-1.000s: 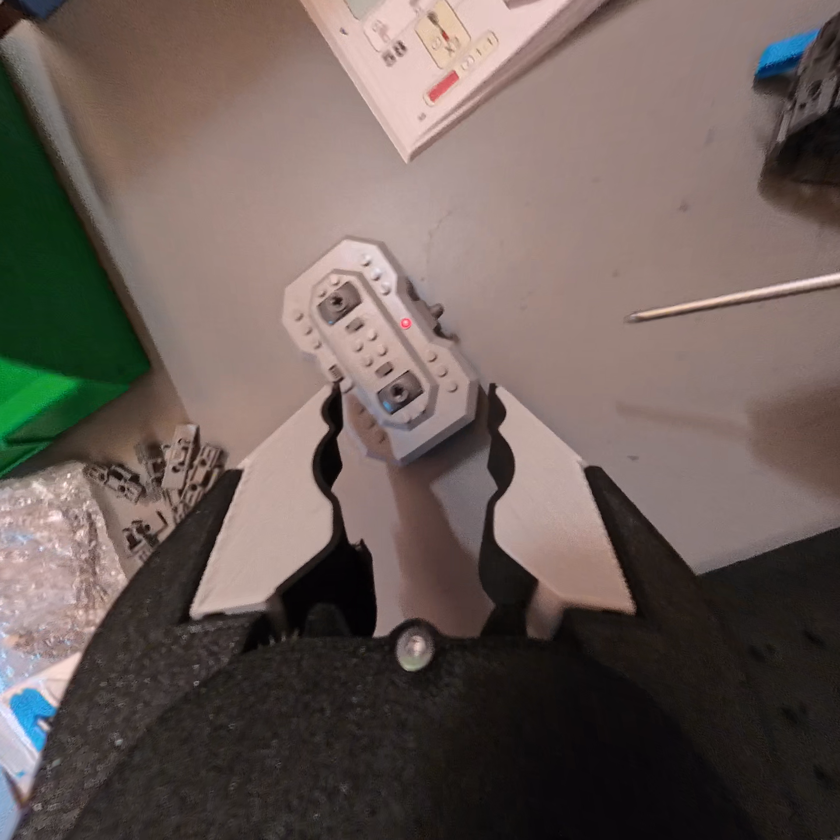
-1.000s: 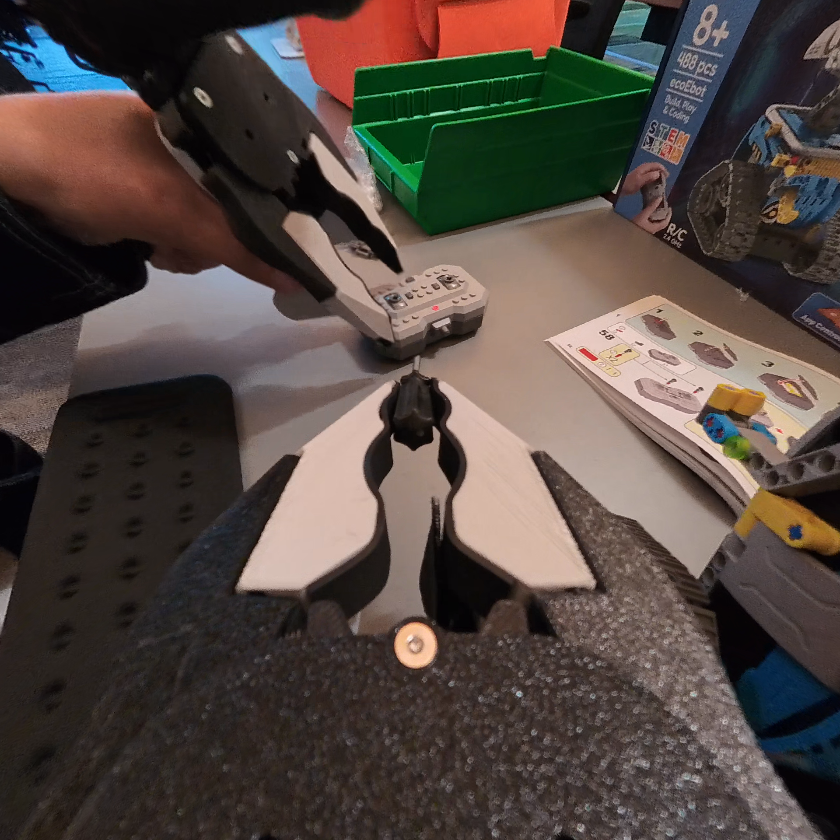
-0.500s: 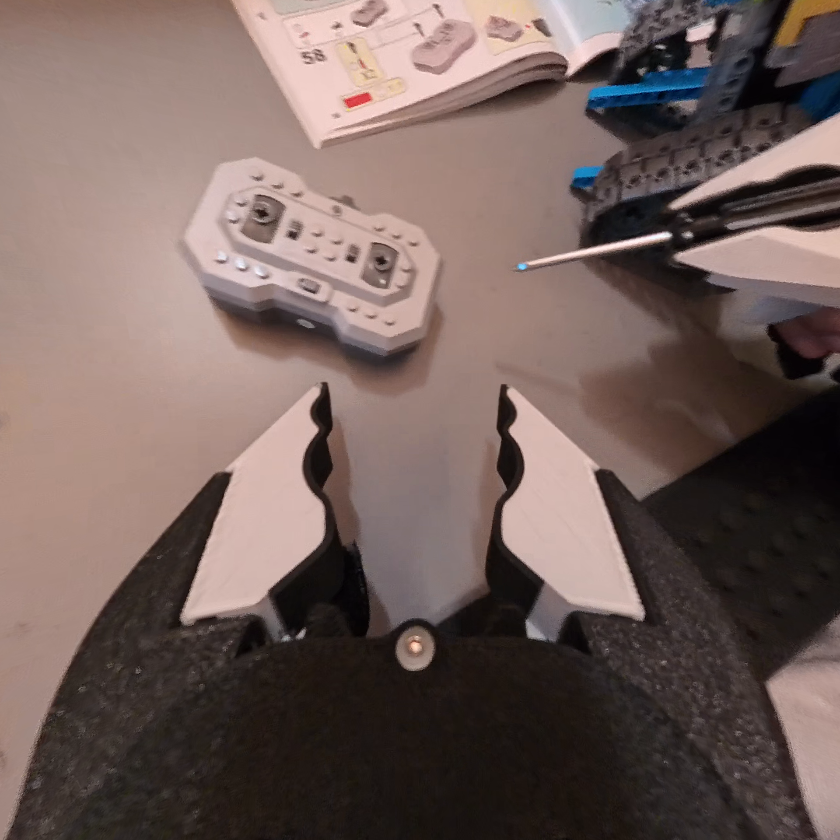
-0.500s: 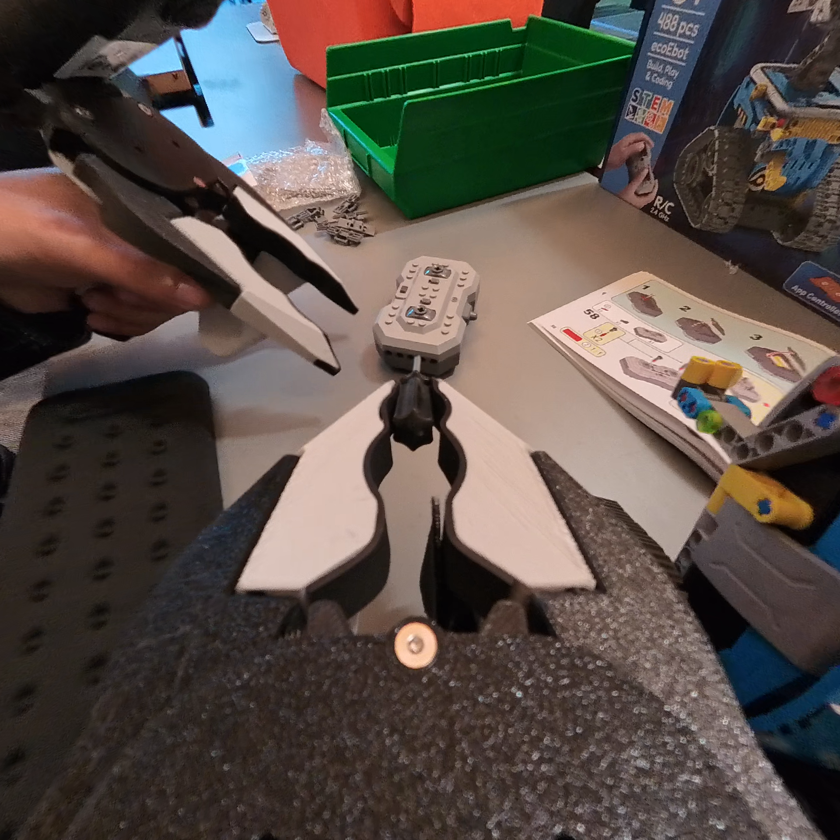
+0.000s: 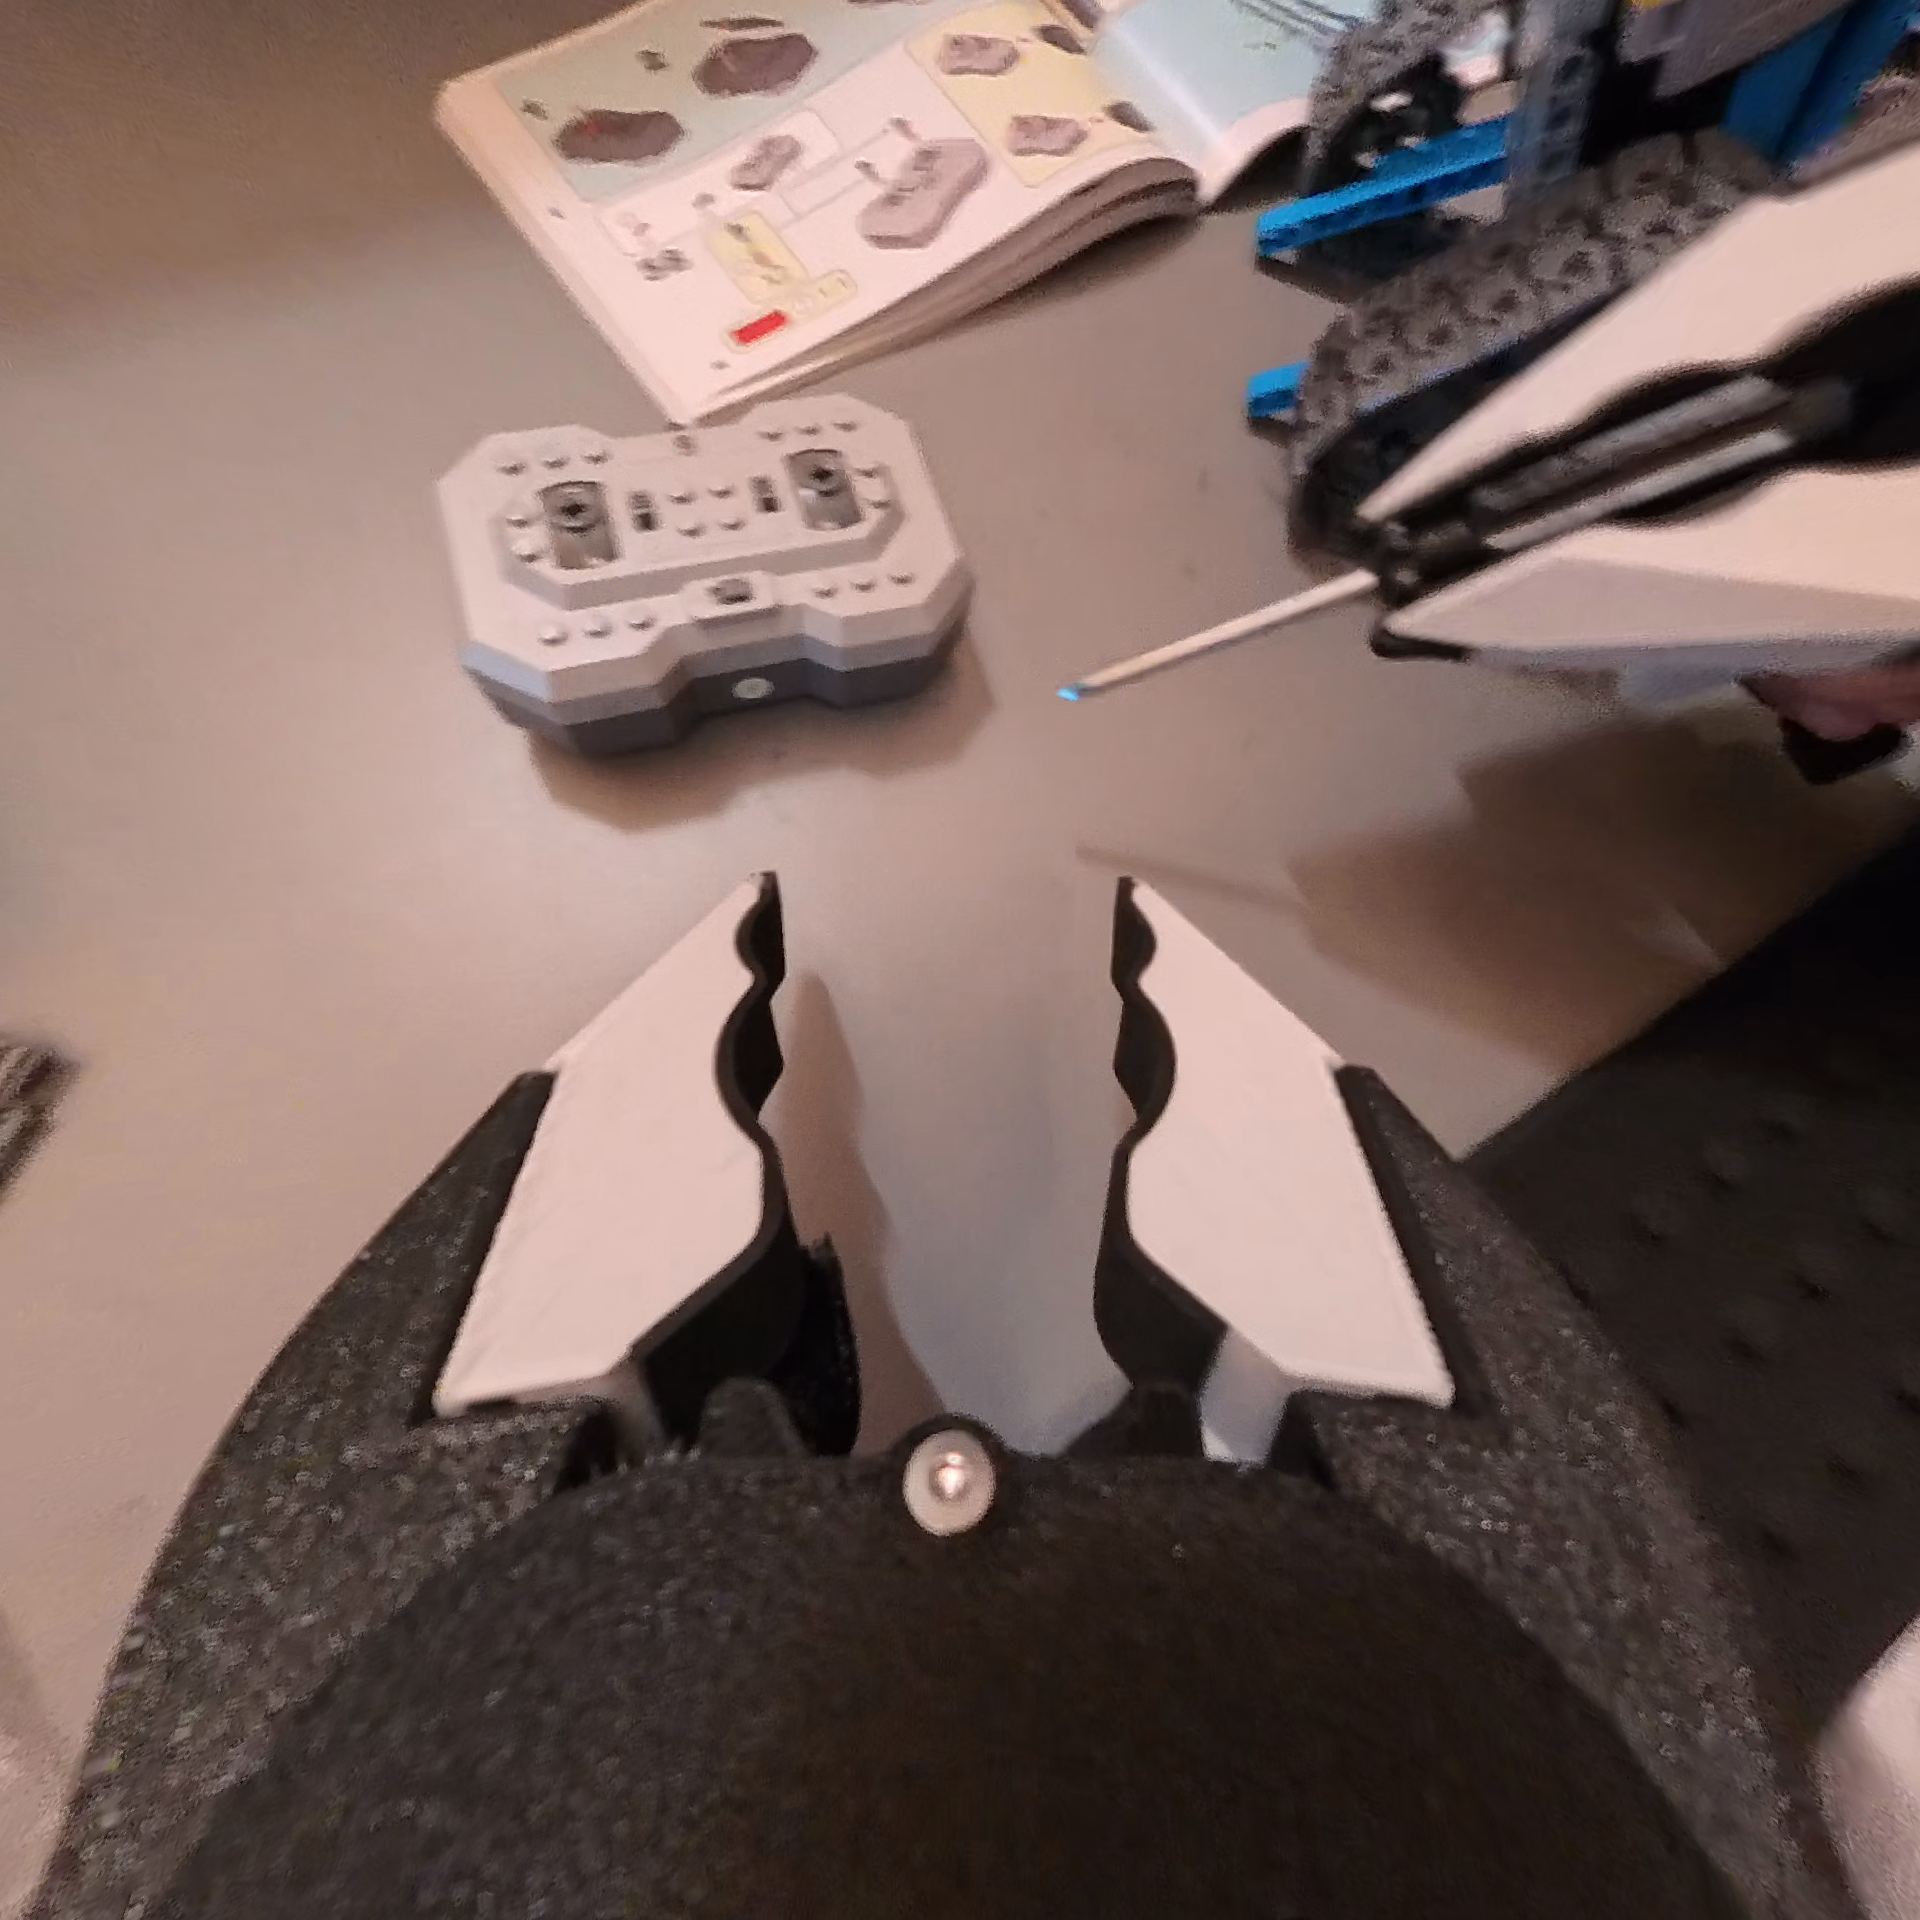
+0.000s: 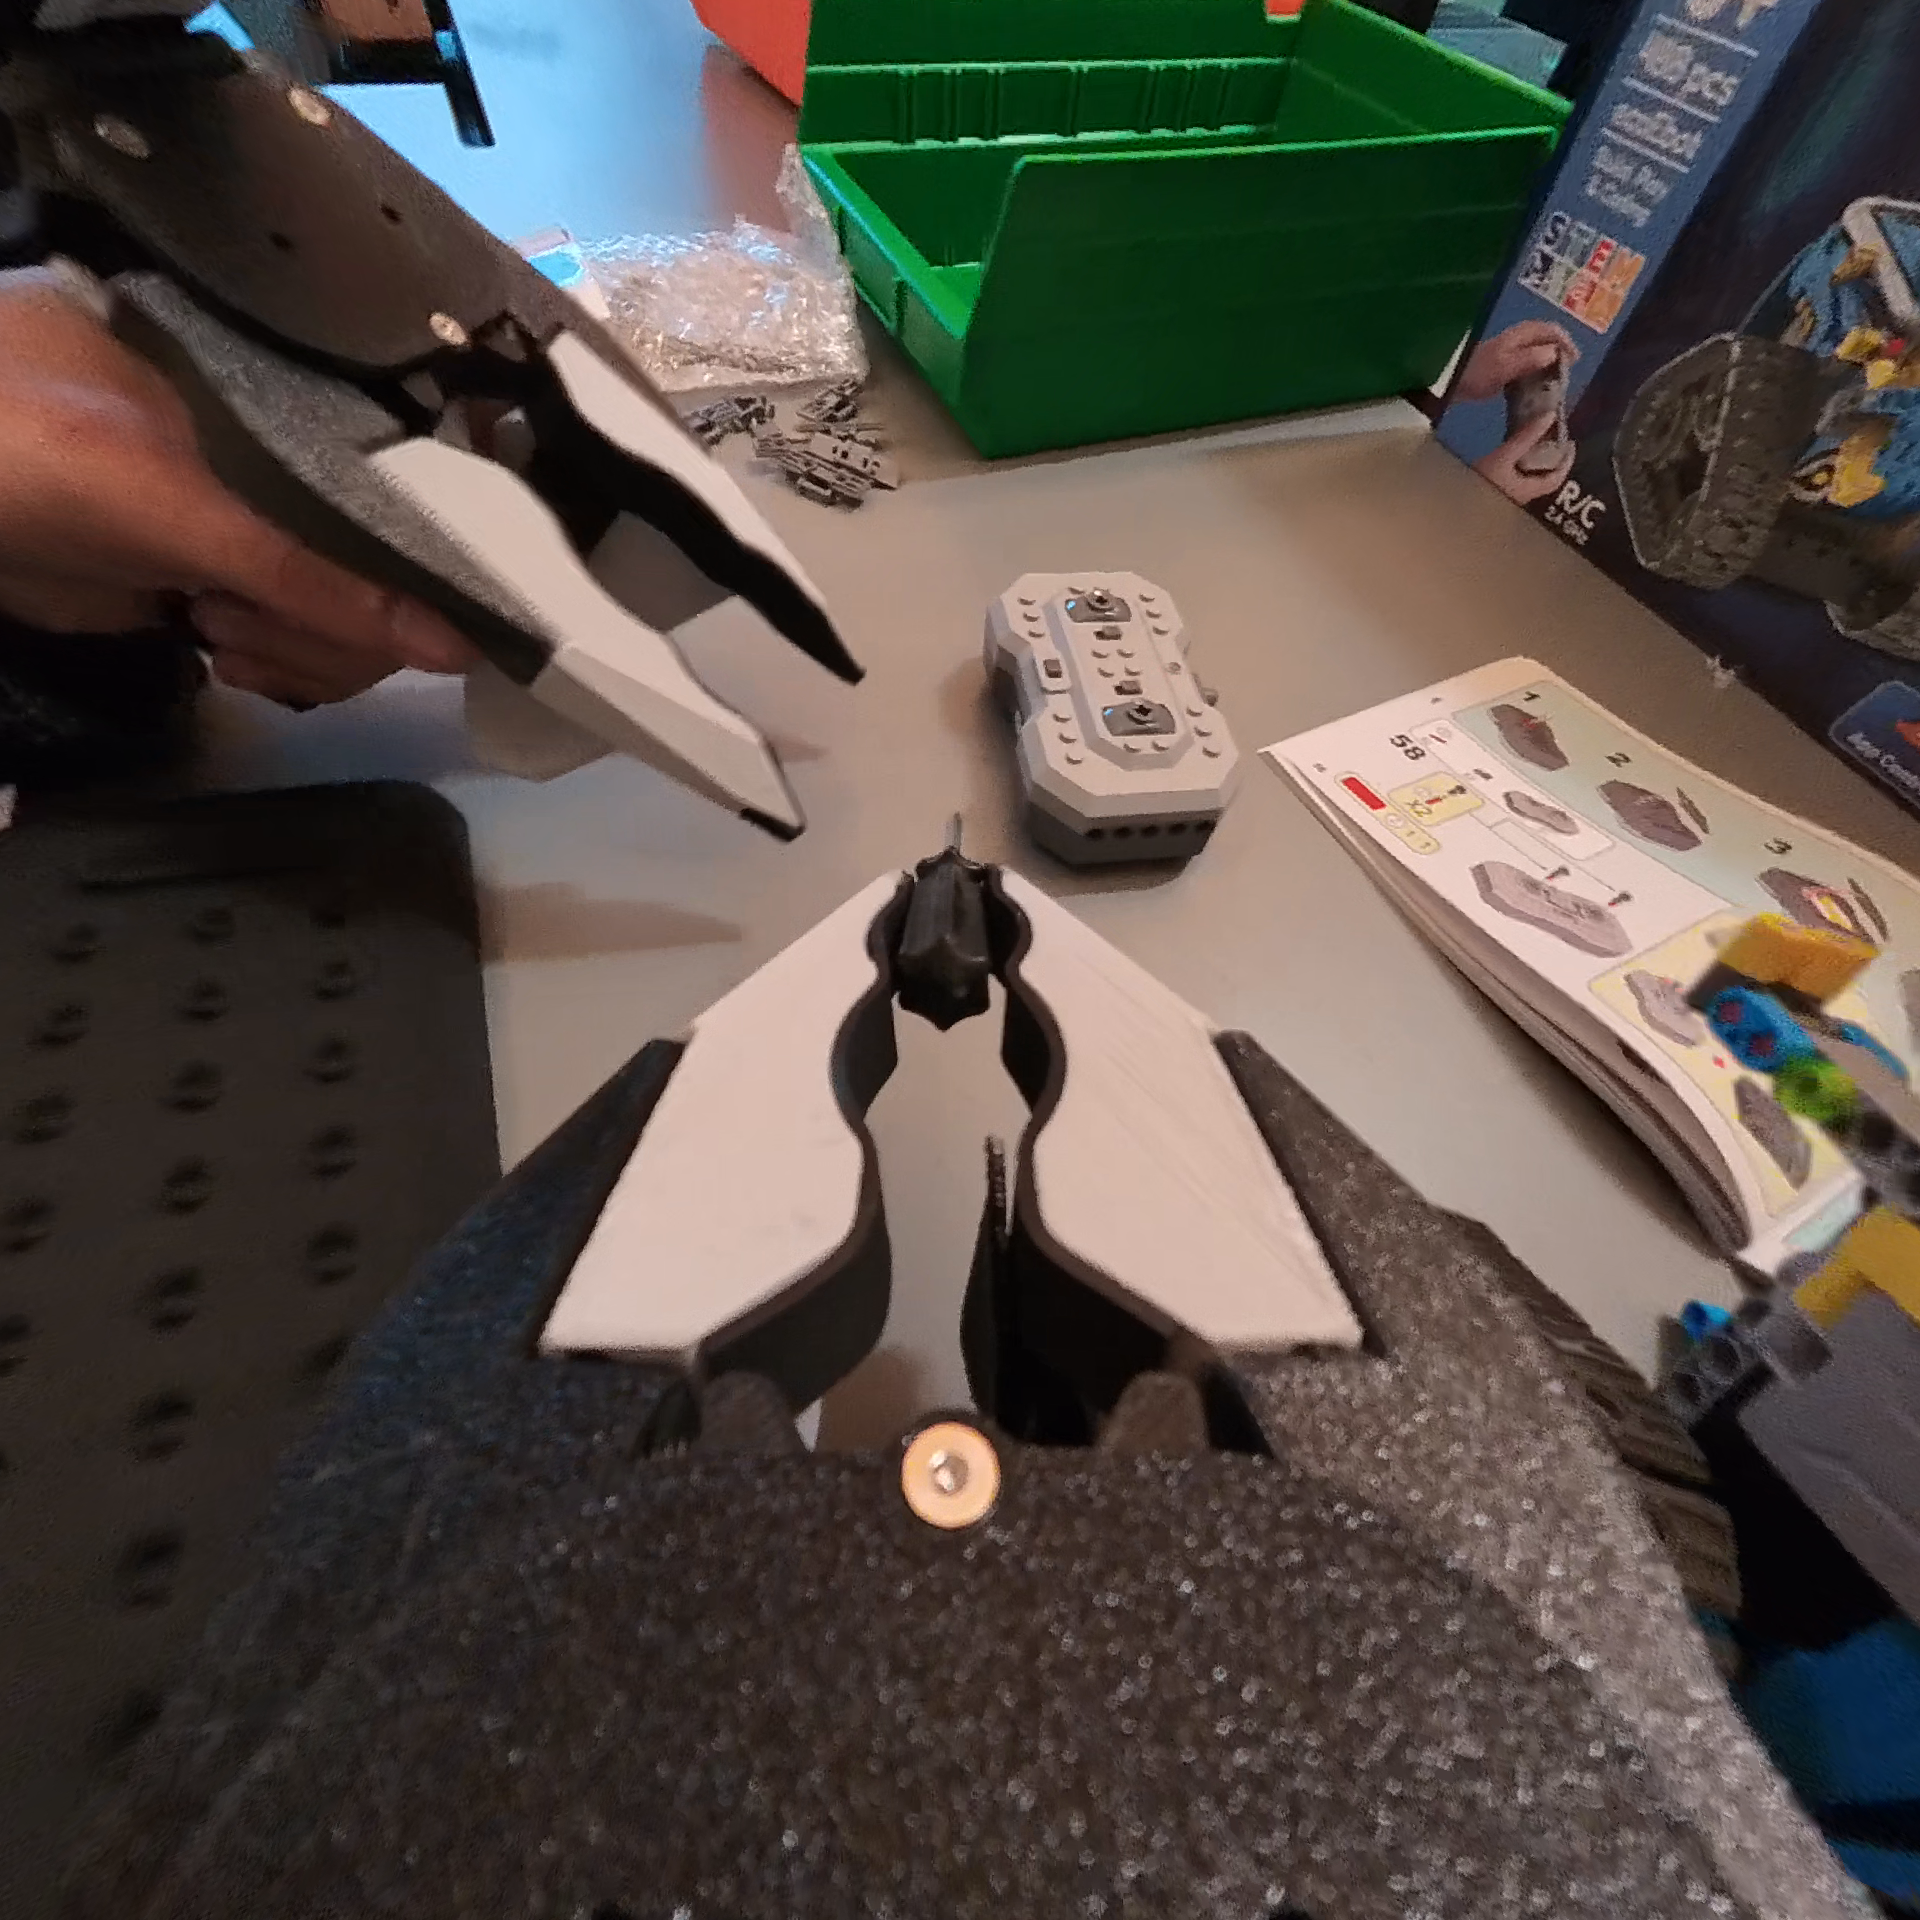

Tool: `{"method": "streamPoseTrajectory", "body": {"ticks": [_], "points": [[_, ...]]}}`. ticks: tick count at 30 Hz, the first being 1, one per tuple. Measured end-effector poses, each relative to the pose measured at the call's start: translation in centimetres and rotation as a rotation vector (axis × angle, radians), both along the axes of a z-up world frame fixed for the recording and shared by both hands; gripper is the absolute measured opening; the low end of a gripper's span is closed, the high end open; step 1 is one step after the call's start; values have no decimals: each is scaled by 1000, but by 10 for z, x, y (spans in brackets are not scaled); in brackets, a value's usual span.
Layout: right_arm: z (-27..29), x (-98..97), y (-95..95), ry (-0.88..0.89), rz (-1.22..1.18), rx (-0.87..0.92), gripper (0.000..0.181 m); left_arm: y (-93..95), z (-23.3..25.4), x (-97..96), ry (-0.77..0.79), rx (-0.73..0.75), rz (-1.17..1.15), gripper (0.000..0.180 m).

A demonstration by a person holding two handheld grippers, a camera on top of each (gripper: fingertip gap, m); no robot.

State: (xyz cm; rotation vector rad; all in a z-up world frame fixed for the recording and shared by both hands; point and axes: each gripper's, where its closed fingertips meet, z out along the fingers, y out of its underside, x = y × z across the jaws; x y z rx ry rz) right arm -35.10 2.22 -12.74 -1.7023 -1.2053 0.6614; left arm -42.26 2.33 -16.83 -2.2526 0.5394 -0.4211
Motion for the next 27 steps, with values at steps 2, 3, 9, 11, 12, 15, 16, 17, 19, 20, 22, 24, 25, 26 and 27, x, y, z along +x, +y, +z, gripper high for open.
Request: {"method": "streamPoseTrajectory", "body": {"ticks": [2,3,9,11,12,15,16,17,19,20,22,24,25,26,27], "points": [[-3,-4,-2,-32,13,42,12,16,-1,-16,24,19,94,63],[-4,-5,-3,-47,16,62,12,25,0,-22,23,39,139,65],[-8,-5,0,-81,16,105,12,61,0,-26,-57,50,171,77],[-8,-4,1,-71,11,88,12,65,2,-23,-88,61,163,75],[-8,-3,2,-65,11,74,12,68,4,-23,-99,66,167,75],[-6,-4,1,-44,14,60,12,75,6,-24,-134,62,180,73],[-6,-4,1,-44,17,57,12,76,5,-24,-151,53,183,73],[-8,-4,0,-51,20,56,12,77,5,-23,-168,46,182,72],[-9,-4,0,-64,24,63,12,79,5,-23,-190,41,185,65],[-10,-4,-1,-68,28,65,12,79,3,-23,-187,39,188,63],[-10,-5,-2,-72,36,63,12,80,1,-24,-177,38,185,60],[-10,-6,-4,-73,41,64,12,80,1,-24,-178,39,185,60],[-11,-7,-4,-74,44,63,12,80,1,-24,-178,40,186,59],[-11,-7,-5,-76,48,60,12,80,1,-25,-179,39,185,59],[-12,-7,-5,-78,50,58,12,80,1,-25,-181,36,185,59]]}}
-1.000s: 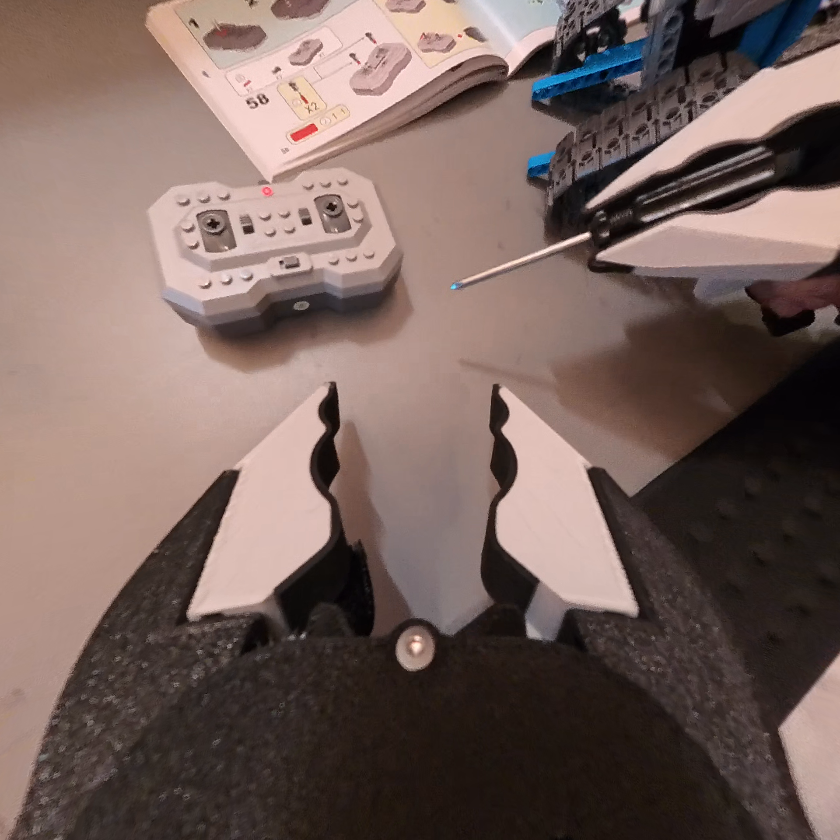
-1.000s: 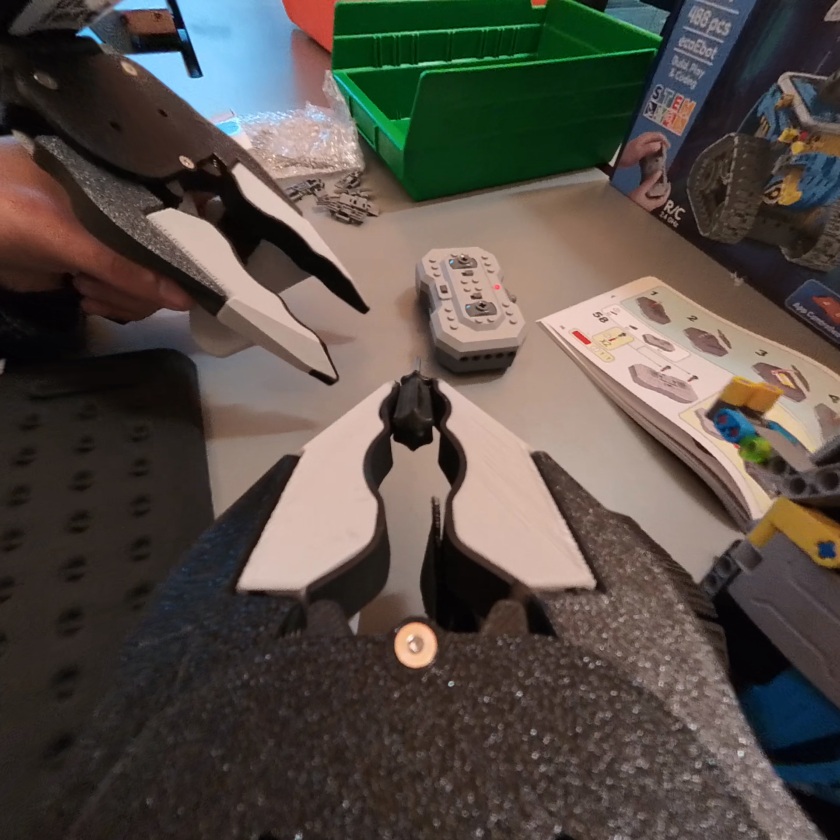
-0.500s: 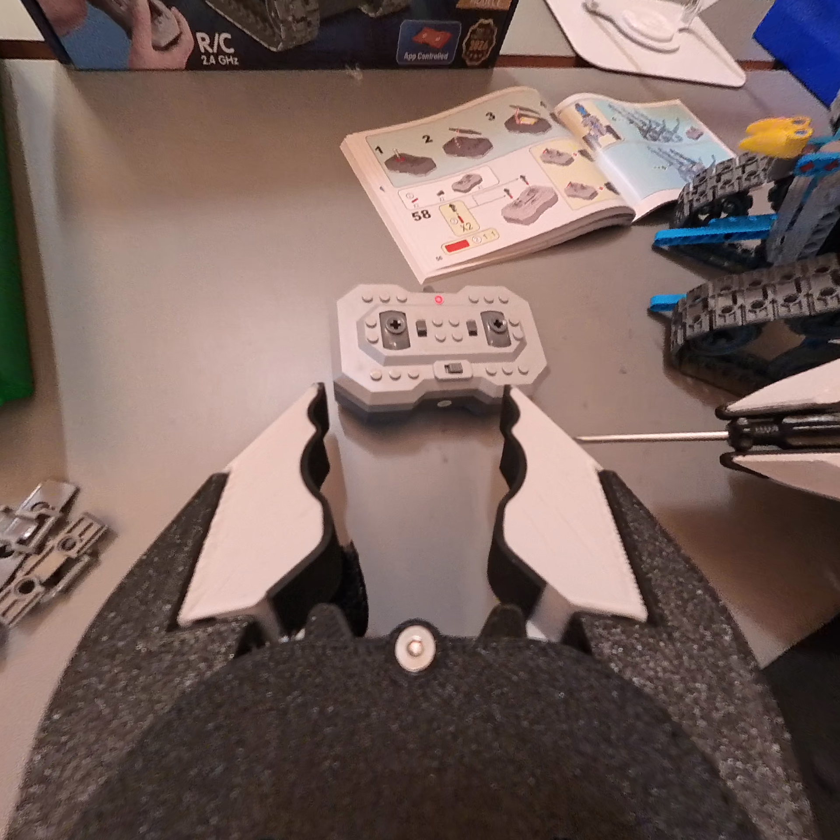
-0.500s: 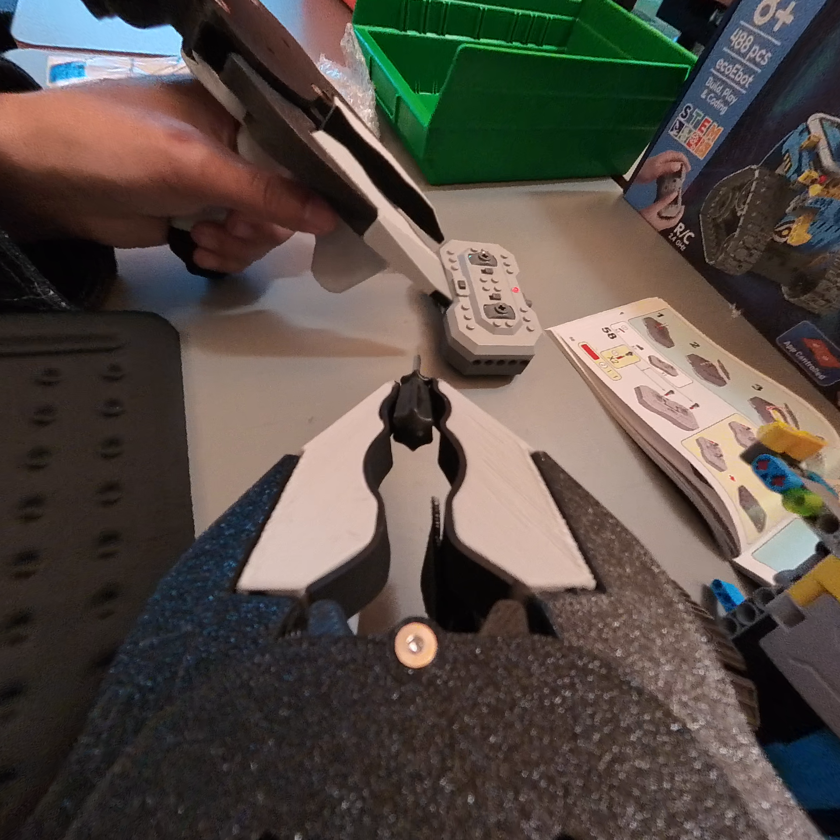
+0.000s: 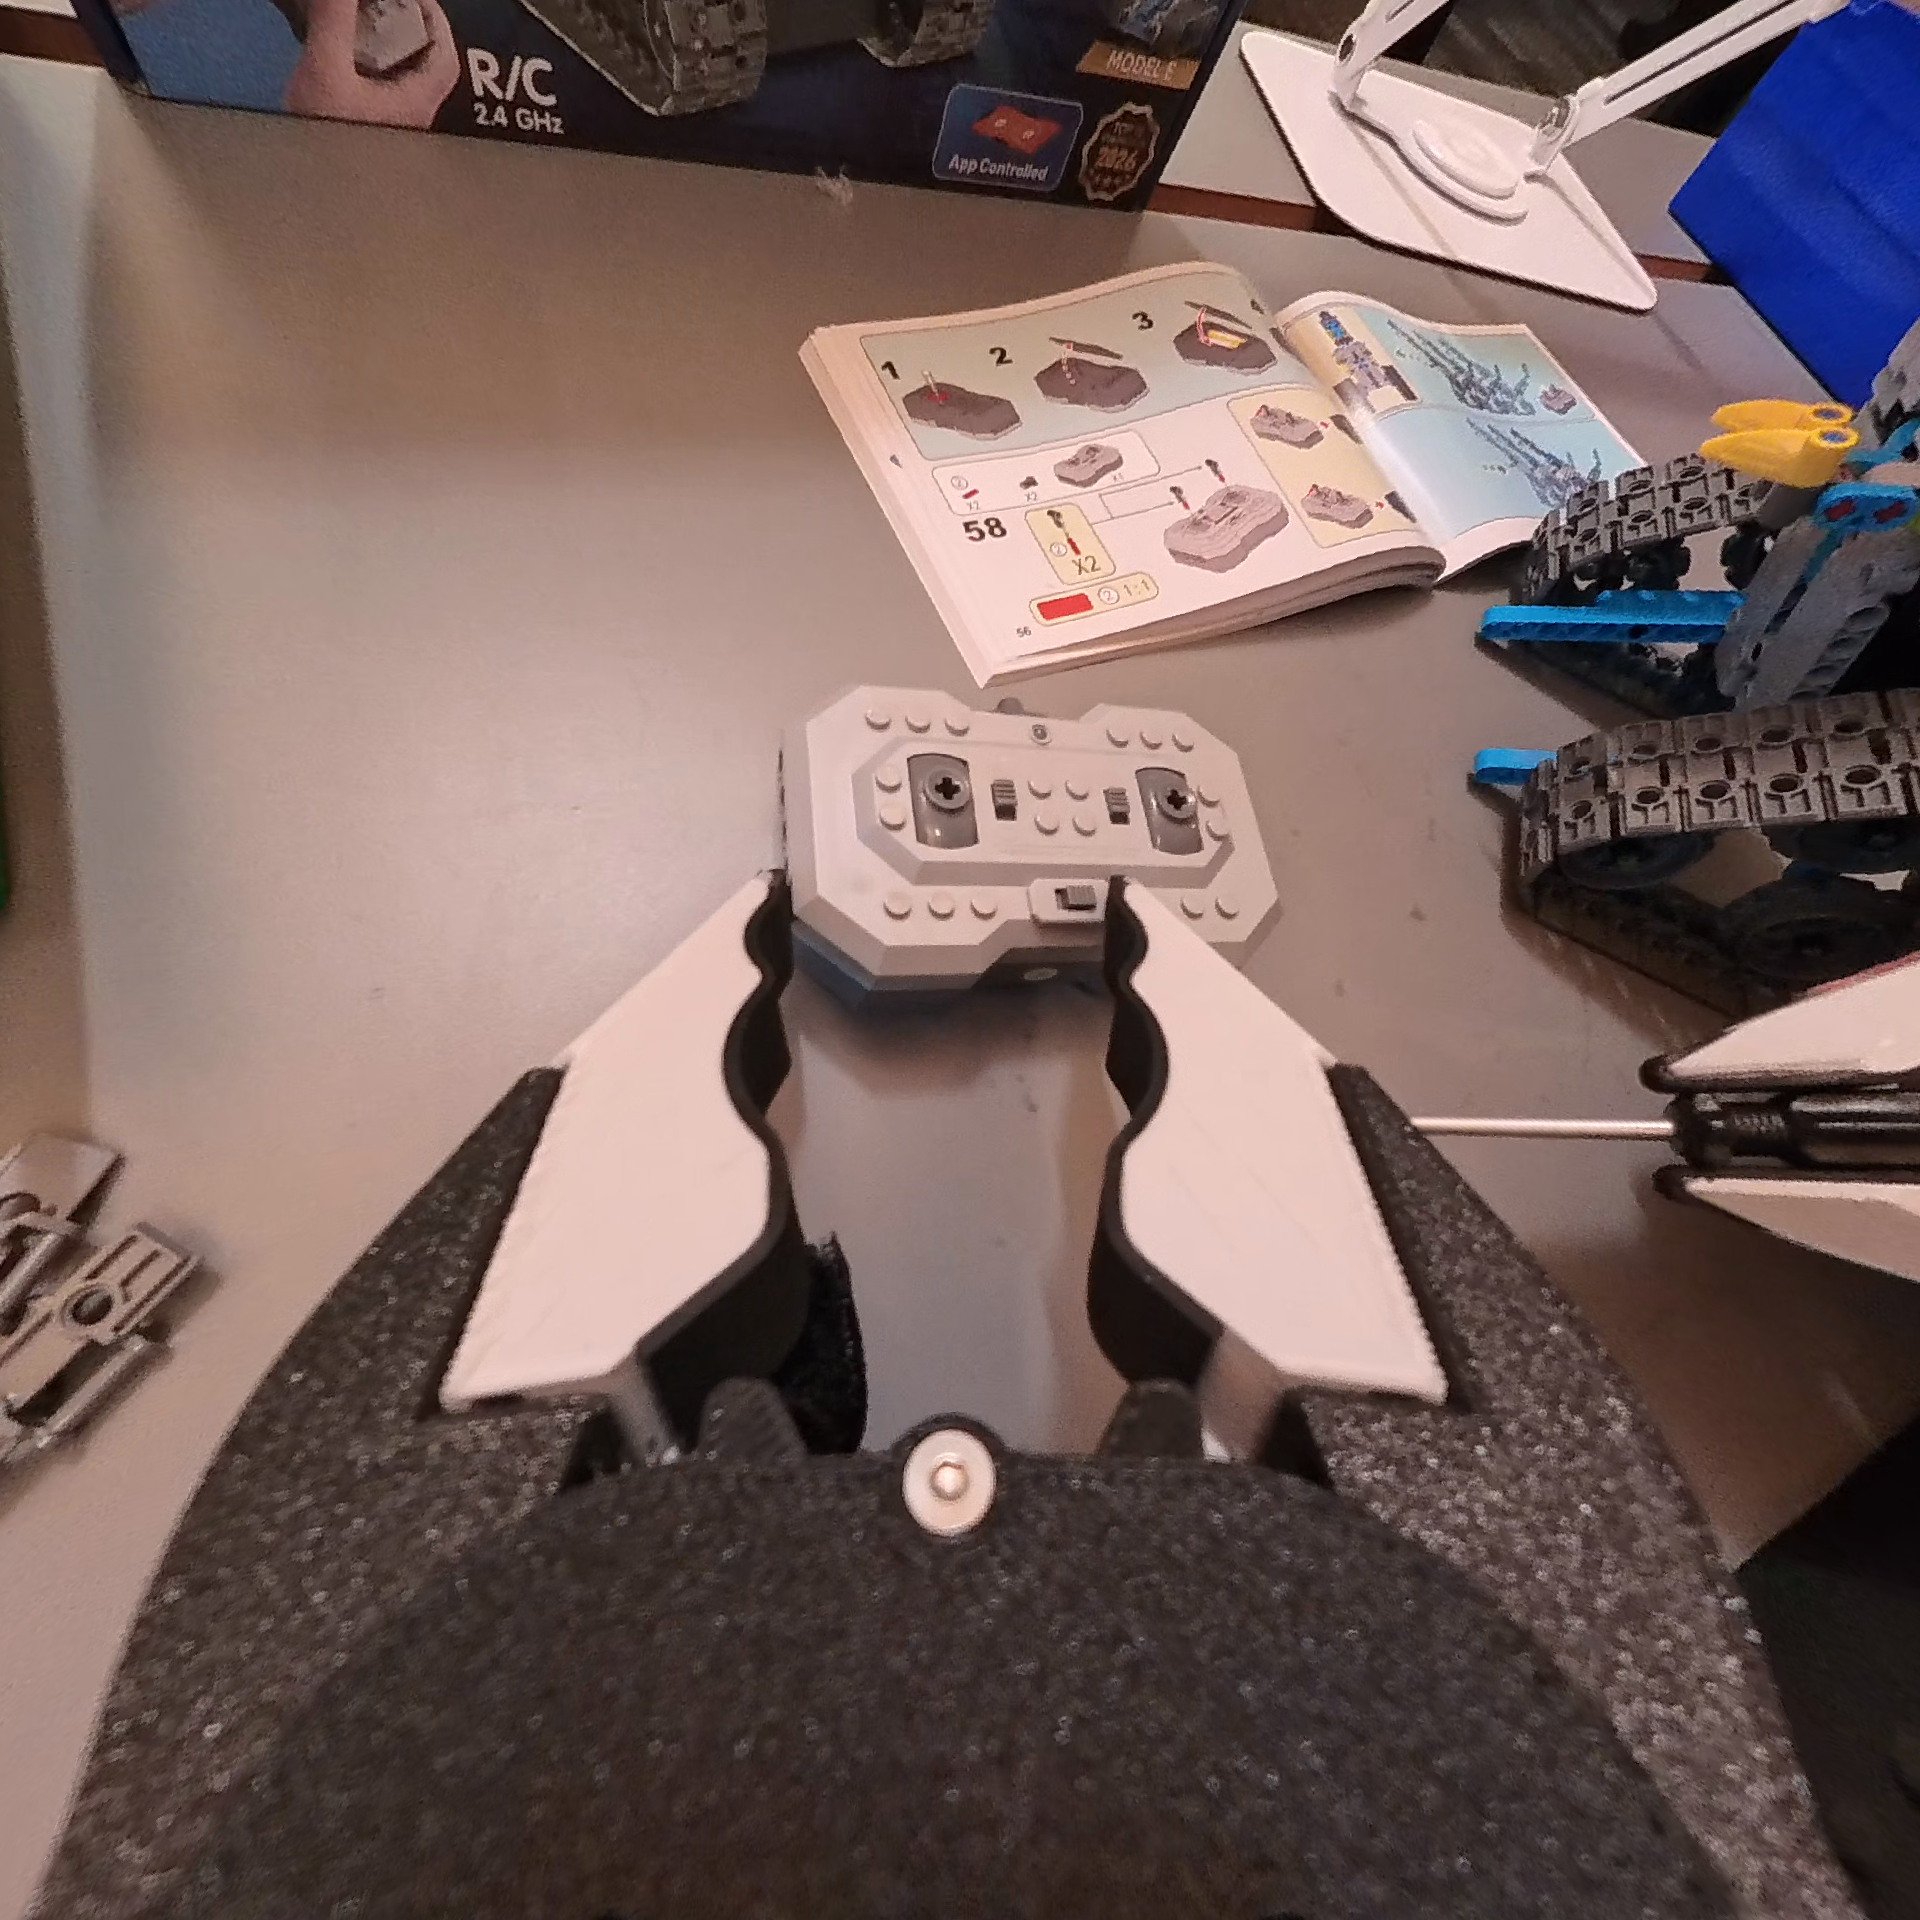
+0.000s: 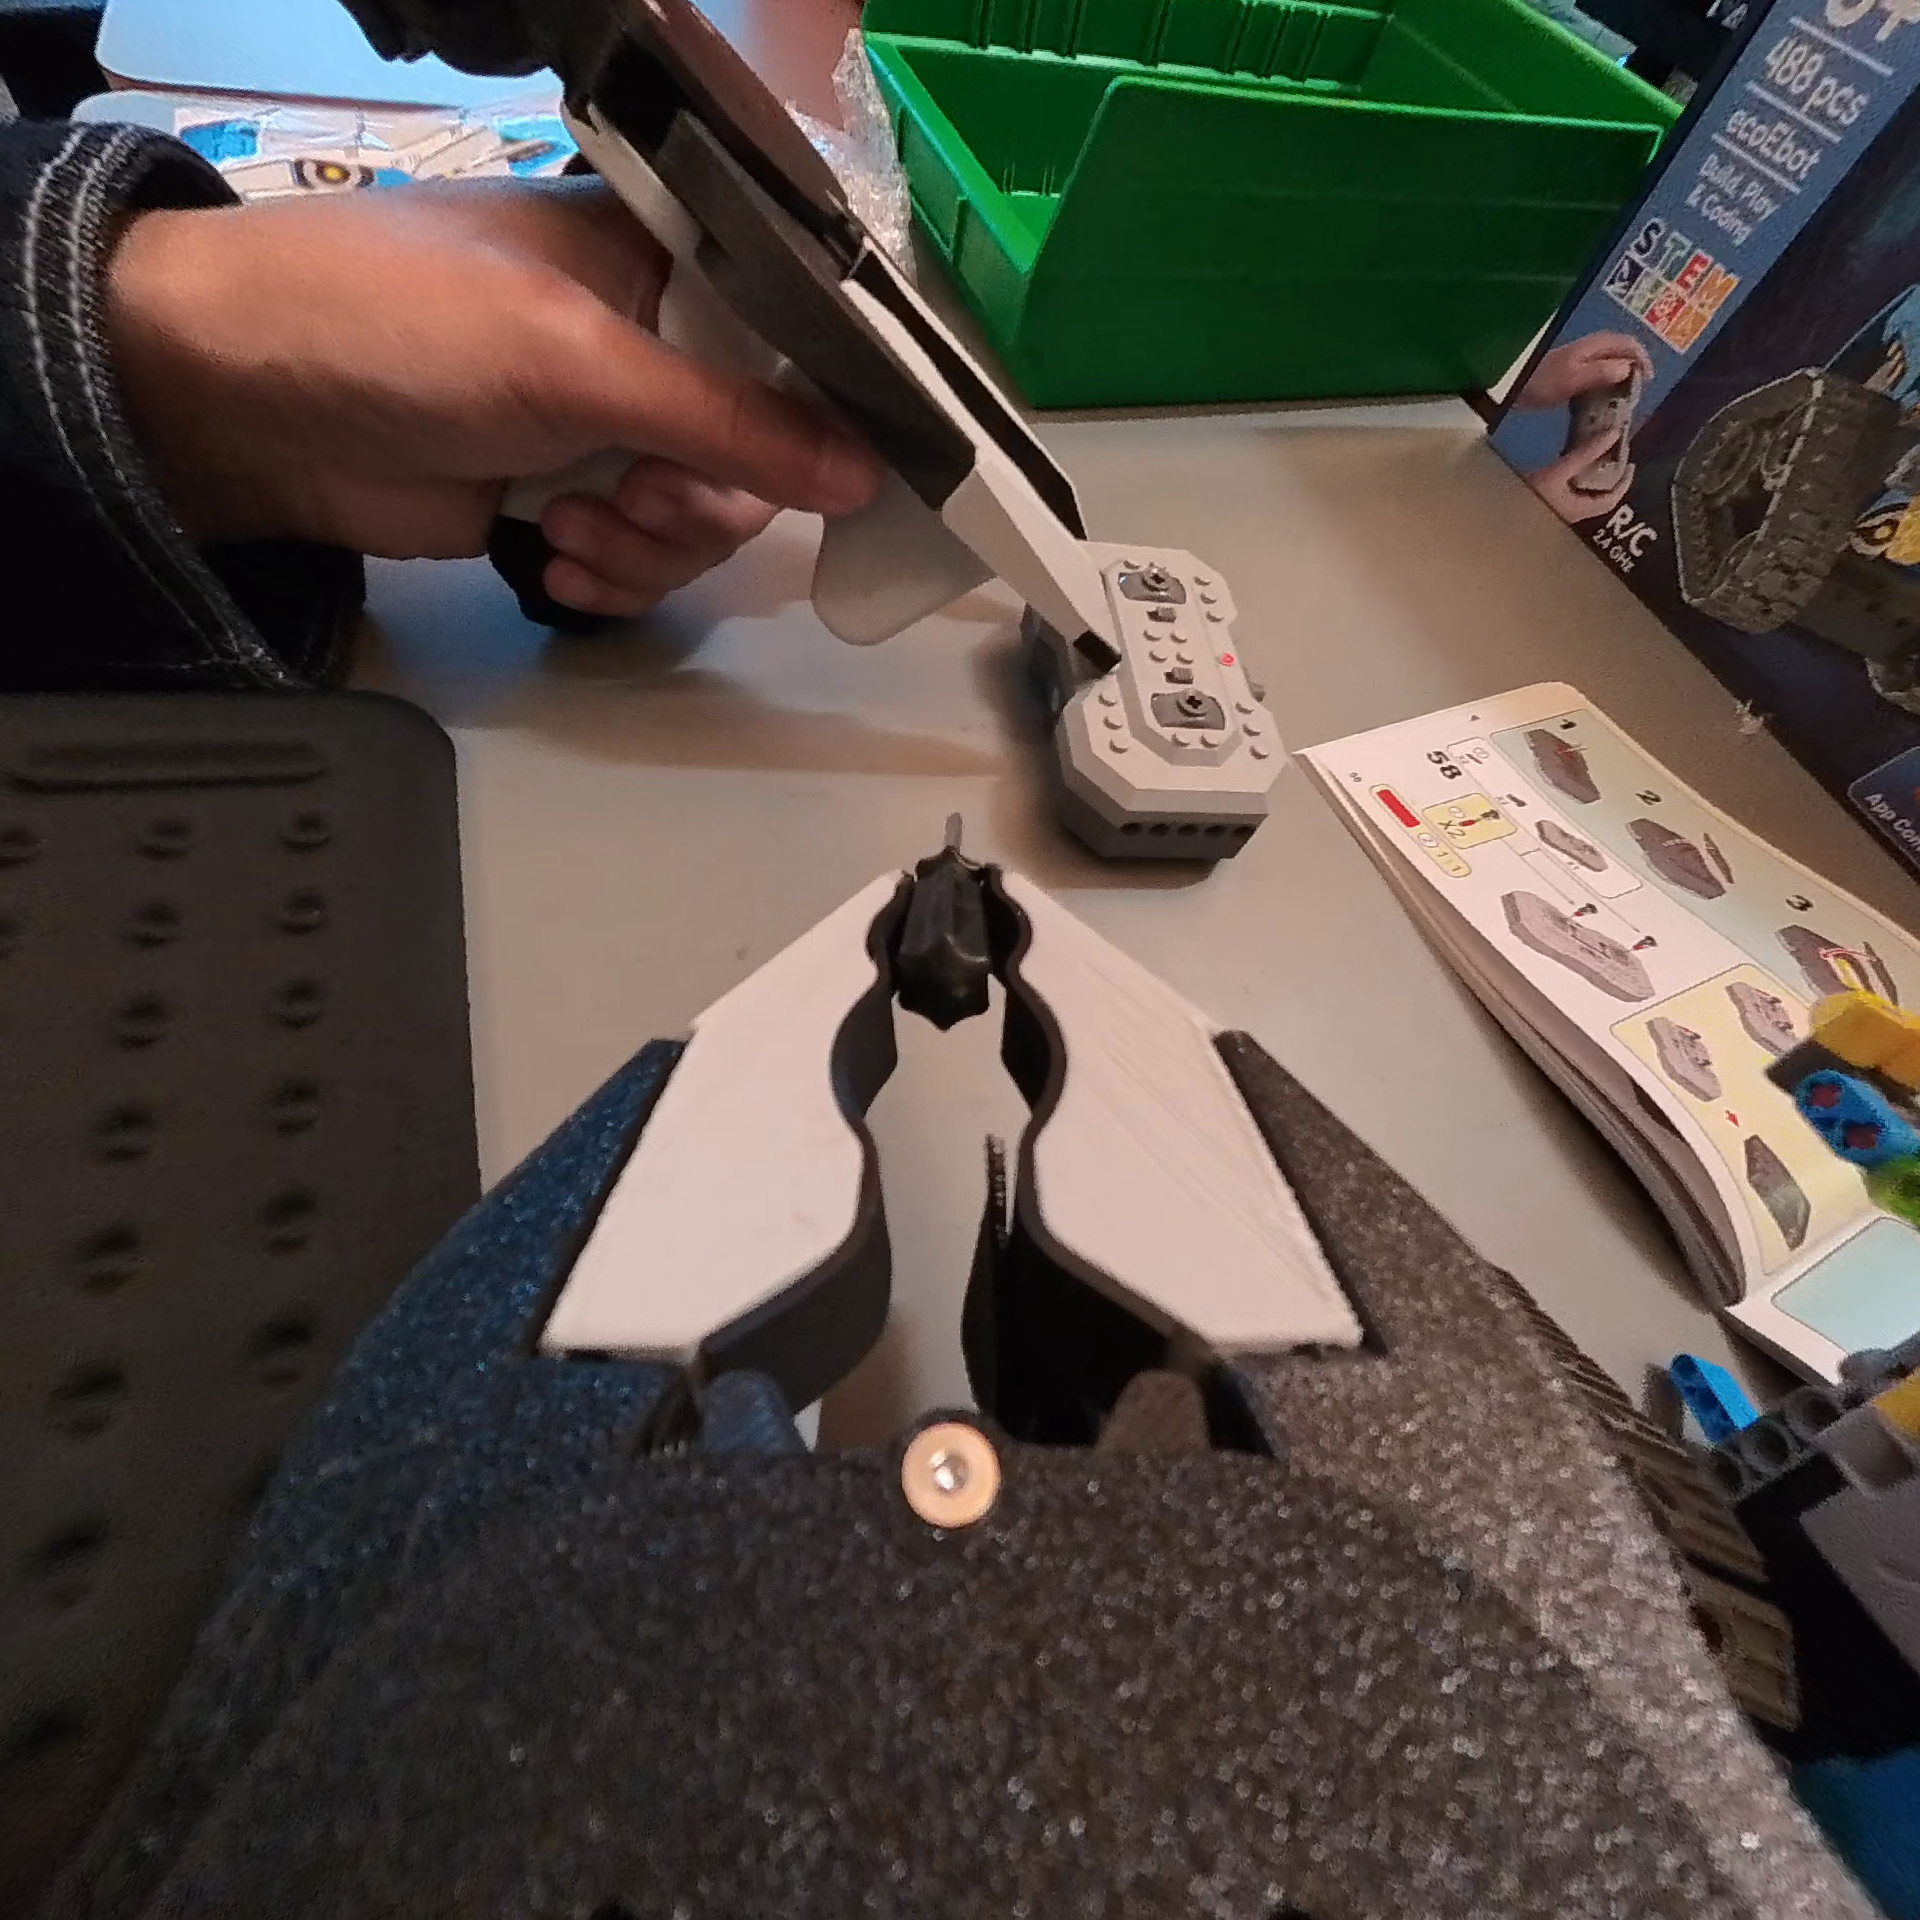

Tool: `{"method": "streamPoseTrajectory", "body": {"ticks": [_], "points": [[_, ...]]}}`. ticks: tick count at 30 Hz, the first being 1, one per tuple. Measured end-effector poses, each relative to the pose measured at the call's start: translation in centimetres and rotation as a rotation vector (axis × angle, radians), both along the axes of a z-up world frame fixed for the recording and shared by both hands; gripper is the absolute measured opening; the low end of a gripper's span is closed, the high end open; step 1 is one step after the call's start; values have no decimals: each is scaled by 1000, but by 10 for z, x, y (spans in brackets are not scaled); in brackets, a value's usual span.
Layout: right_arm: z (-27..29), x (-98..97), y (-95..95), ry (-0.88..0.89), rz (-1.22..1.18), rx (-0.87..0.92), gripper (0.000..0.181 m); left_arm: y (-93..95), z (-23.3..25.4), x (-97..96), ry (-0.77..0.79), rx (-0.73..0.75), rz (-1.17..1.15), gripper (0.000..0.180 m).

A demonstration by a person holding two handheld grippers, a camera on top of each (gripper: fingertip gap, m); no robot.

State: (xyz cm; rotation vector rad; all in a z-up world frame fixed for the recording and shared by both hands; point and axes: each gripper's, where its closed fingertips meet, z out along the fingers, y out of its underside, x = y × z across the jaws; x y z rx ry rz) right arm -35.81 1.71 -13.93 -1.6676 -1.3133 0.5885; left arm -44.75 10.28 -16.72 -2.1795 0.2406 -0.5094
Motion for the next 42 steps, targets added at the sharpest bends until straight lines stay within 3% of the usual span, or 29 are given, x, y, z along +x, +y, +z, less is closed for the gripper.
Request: {"method": "streamPoseTrajectory", "body": {"ticks": [15,16,17,19,20,22,24,26,28,29,31,33,34,40,42], "points": [[-3,-1,-1,-10,6,-2,12,-1,1,-2,-32,-13,7,54],[-2,-1,-1,-3,6,-4,12,-3,5,-3,-46,-5,5,57],[0,-1,0,3,5,-5,12,-5,11,-3,-62,16,-3,76],[2,0,0,12,0,2,12,-19,24,-4,-62,56,-43,66],[4,0,1,16,-3,12,12,-26,27,-9,-37,49,-31,50],[12,-1,1,40,-5,55,12,-48,24,-12,-33,-37,-20,51],[31,-5,-3,119,9,115,12,-80,34,16,-243,-114,-121,51],[56,-8,-6,236,-7,168,12,-107,58,48,-562,-170,-212,51],[77,-14,-18,321,22,238,12,-119,87,65,-840,-147,-244,50],[83,-19,-26,343,48,267,12,-121,98,68,-926,-116,-246,46],[84,-27,-36,319,77,337,11,-123,117,65,-1065,-53,-234,20],[84,-30,-39,291,68,435,12,-124,118,63,-1085,-38,-208,15],[86,-30,-42,296,79,460,12,-126,117,62,-1077,-31,-201,2],[77,-34,-52,274,128,384,14,-134,117,53,-1042,-9,-186,0],[67,-36,-55,246,148,320,28,-133,117,38,-985,16,-167,0]]}}
